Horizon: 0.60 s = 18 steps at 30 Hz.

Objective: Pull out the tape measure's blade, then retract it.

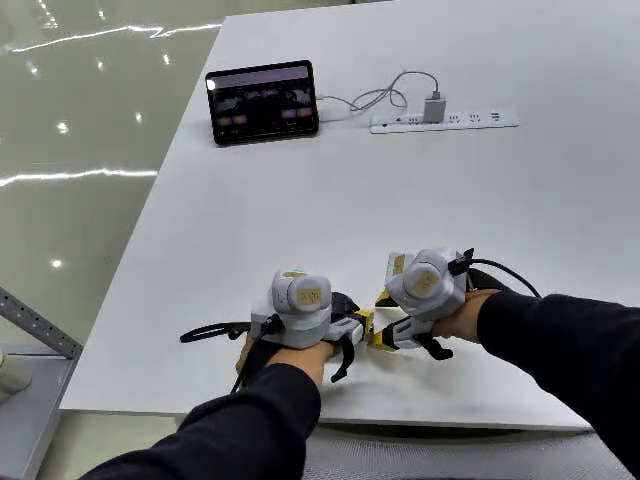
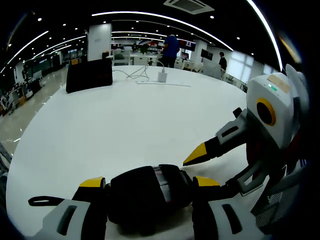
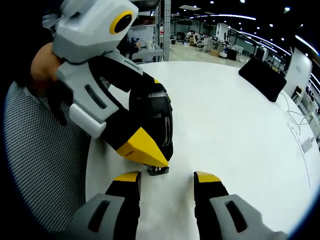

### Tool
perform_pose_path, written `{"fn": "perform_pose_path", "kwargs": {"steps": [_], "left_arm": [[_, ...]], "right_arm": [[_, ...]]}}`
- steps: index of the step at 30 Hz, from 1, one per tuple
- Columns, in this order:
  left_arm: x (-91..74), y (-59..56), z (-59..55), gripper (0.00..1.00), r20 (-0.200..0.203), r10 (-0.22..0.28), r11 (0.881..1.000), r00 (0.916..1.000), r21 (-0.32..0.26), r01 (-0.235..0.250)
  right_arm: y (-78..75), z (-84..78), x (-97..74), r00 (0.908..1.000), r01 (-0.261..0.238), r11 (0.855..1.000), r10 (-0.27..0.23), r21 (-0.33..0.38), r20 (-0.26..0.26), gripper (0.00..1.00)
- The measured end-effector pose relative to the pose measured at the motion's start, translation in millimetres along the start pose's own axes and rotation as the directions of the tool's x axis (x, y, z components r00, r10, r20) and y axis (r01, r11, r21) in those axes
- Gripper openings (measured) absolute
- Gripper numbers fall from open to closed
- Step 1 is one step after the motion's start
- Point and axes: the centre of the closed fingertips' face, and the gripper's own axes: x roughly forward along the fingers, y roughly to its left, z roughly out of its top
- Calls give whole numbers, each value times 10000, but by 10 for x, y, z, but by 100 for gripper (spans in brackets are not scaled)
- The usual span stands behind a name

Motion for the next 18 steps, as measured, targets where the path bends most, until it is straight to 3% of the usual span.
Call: {"fn": "perform_pose_path", "kwargs": {"steps": [13, 18], "left_arm": [[5, -9, -20, 66, -243, -356, 9993, 9991, 124, 359], [1, -22, -20, 66, -459, -456, 9979, 9979, 436, 476]], "right_arm": [[-194, -301, -336, 9945, 981, 9897, -1014, 1038, 269, 52], [-240, -460, -575, 9845, 1524, 9730, -1648, 1732, 598, 57]]}}
